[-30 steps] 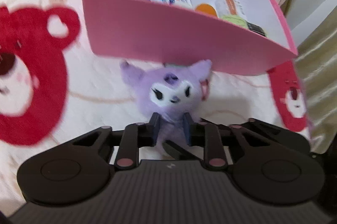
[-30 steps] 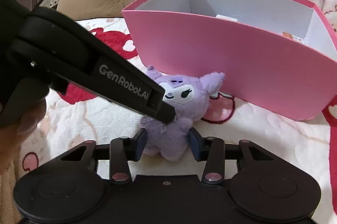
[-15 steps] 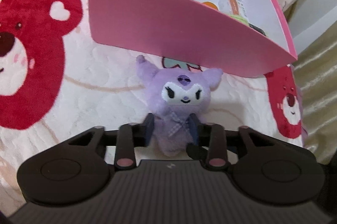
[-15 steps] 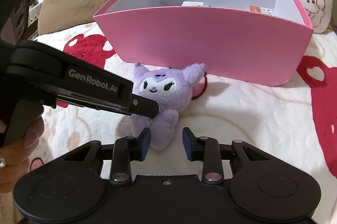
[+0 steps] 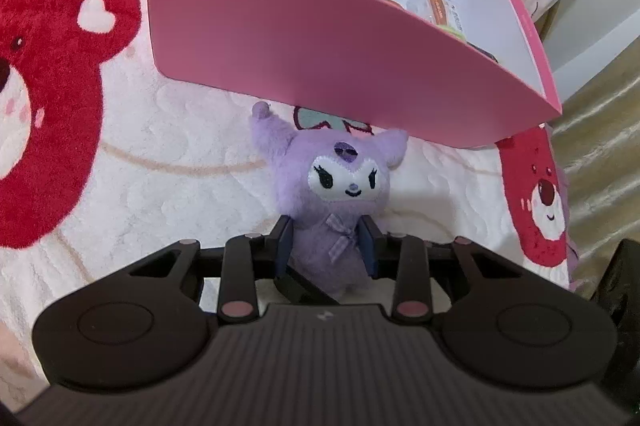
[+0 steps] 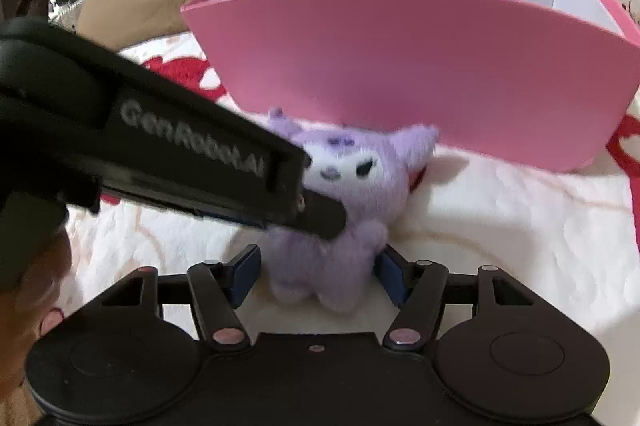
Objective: Organize objects
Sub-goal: 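Close the left tool on the purple plush toy's head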
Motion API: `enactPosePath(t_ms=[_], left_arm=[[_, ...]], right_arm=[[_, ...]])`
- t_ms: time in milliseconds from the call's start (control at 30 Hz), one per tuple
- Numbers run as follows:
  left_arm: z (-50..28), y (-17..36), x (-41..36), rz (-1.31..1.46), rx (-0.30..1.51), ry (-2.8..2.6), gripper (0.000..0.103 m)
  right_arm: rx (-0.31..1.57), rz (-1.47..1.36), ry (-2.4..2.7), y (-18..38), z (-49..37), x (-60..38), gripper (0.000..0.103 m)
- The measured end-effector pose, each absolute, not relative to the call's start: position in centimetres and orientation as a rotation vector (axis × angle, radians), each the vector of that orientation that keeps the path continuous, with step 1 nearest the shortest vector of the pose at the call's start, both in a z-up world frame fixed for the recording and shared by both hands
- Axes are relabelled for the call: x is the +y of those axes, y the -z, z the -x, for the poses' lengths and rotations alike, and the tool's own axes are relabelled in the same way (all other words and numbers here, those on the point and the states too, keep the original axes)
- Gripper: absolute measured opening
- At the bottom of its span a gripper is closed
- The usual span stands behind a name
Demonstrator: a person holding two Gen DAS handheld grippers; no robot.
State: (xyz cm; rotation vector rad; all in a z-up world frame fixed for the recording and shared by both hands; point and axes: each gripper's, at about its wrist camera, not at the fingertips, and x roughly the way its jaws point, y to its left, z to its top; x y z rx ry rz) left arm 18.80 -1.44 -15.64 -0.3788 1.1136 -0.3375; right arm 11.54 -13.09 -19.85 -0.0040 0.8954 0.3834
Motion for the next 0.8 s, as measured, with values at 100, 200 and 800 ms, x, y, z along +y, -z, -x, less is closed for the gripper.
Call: enactPosePath(t_ms=[100, 200, 800], left_arm=[[-18.7, 15.4, -1.7, 0.354, 1.101, 0.343, 0.034], [-18.2, 14.6, -2.2, 0.313, 1.071, 0.367, 0.033], [-12.0, 9.2, -3.8, 0.2, 0.979, 0.486, 0.033]], right_arm=[[0.877, 0.02, -0.374, 19.6, -11.3, -13.2, 0.054], [0.874, -0.013, -0.368, 19.1, -11.2, -13.7, 0.052], [0.754, 0.025, -0.342, 14.9, -4.9, -14.6, 0.051]])
